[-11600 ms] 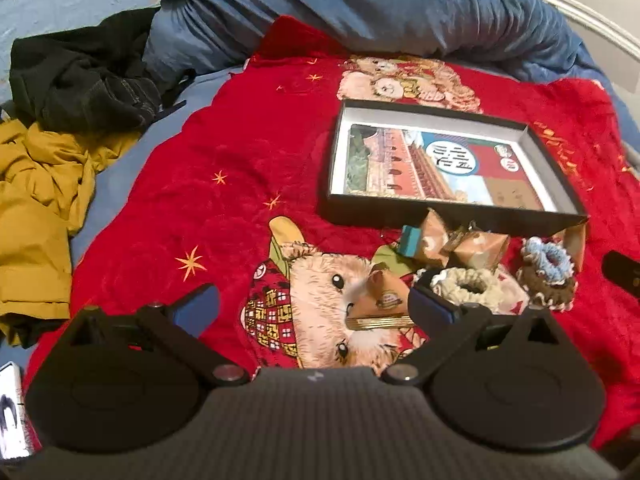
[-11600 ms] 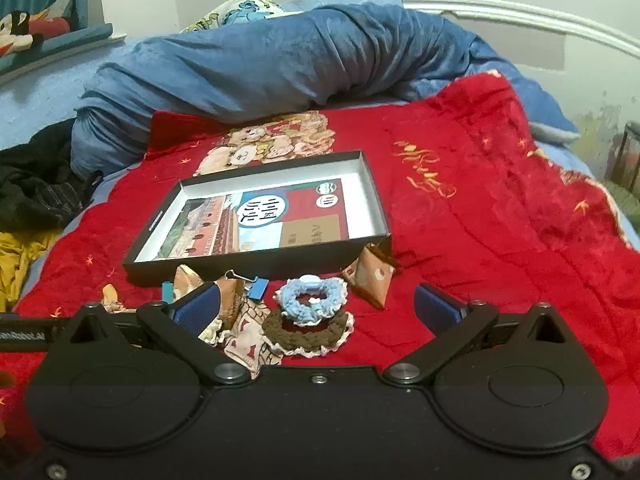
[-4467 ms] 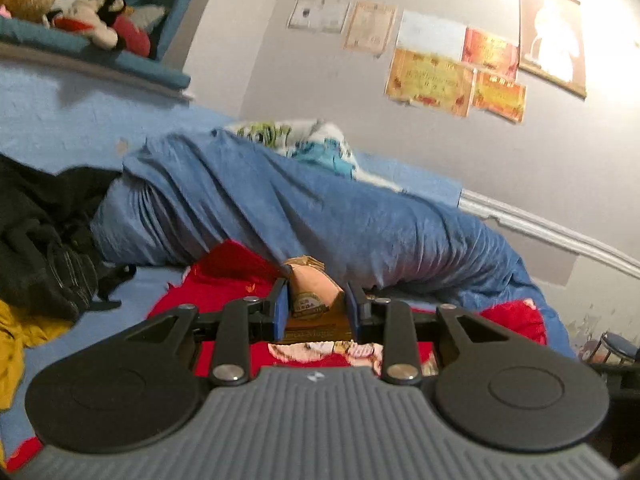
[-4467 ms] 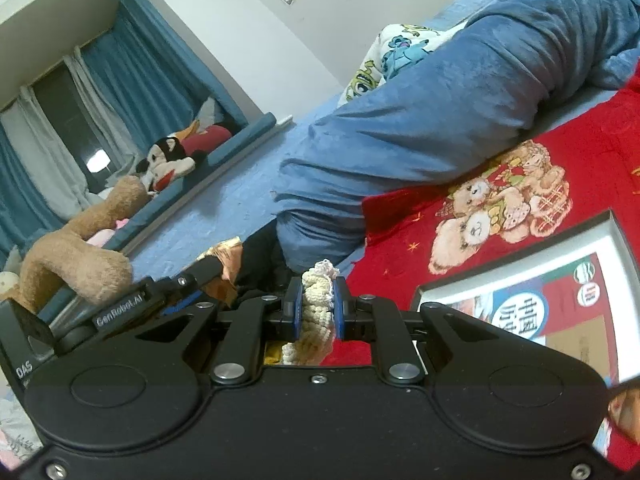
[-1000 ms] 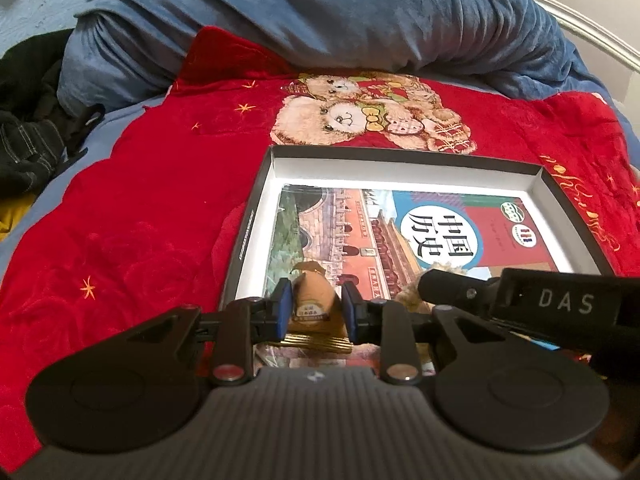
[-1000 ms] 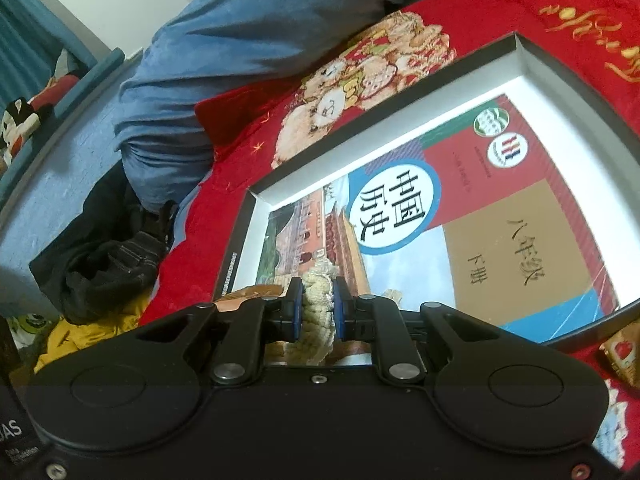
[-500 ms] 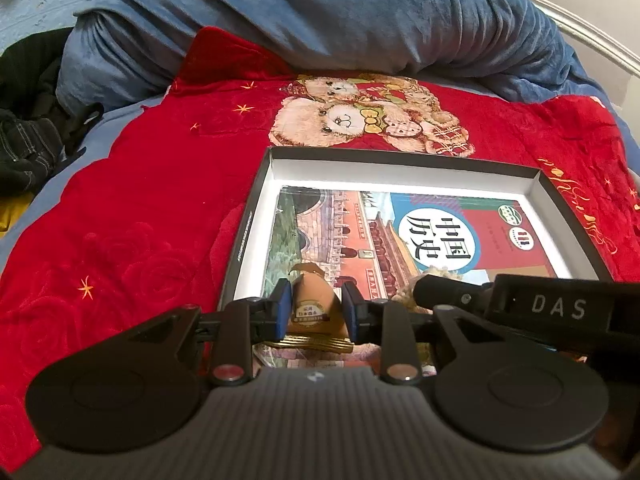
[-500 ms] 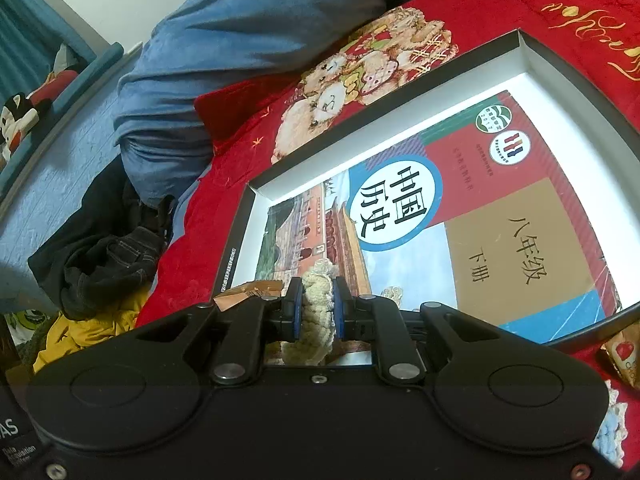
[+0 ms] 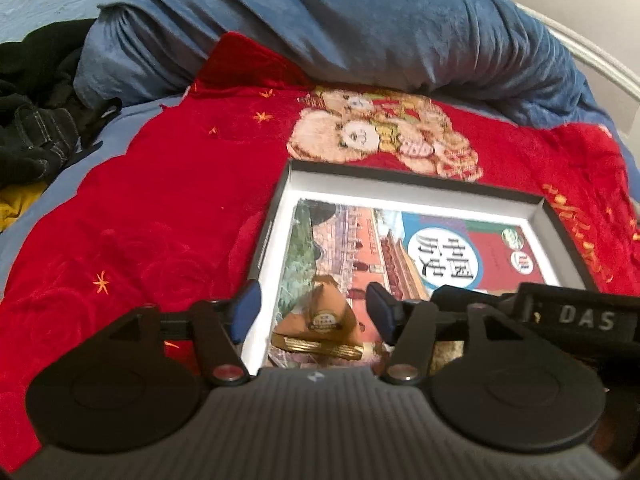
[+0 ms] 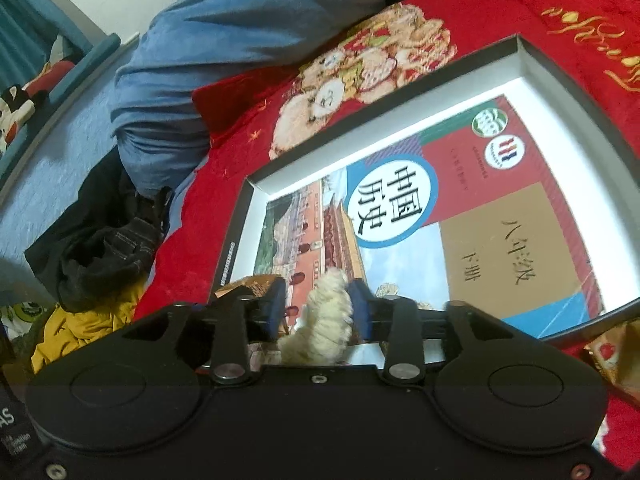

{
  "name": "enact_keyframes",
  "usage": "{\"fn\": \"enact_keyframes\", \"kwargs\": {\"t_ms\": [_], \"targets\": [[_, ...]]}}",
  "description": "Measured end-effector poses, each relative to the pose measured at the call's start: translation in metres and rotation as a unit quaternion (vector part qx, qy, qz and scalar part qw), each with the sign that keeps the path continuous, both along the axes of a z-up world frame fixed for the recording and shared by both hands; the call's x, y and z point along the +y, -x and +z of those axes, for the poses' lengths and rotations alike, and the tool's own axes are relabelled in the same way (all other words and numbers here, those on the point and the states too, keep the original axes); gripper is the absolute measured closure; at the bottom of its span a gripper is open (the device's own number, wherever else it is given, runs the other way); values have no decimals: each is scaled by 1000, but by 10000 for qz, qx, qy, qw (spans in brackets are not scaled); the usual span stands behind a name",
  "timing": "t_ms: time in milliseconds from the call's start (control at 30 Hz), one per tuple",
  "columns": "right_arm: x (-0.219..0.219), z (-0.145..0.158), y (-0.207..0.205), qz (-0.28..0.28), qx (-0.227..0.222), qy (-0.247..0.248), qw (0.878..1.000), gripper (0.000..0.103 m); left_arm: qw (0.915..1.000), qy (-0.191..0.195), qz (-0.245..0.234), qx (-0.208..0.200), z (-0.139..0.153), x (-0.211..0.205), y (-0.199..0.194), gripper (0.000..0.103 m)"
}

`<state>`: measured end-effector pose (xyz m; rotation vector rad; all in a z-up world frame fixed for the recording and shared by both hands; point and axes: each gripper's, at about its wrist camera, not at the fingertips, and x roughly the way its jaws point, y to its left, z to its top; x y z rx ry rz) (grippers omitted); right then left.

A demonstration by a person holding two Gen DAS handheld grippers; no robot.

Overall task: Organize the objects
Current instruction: 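Open the left gripper to drop the packet in the box while the right gripper releases the scrunchie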

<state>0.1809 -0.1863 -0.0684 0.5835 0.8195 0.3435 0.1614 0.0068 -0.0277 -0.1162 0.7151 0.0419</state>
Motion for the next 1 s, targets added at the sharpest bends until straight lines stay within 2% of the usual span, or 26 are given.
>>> {"fn": "enact_keyframes", "kwargs": {"t_ms": [167,367,633,833,1000], "targets": [[-3,14,8,42,-217,-120,9997,40,9998,66,78,-185,10,7,7,20],[-5,29,21,4,-427,36,9991,27,9994,266,81,-203,18,12,15,17],[-15,48,48,4,-578,-61,9983,21,9989,338,-127,-307,33,11,37,14],[-23,67,82,21,-741,-11,9972,21,9980,423,-283,-364,43,6,60,12],[-36,79,113,-172,-879,3,9960,19,9971,405,-538,-344,47,-7,80,11]]}}
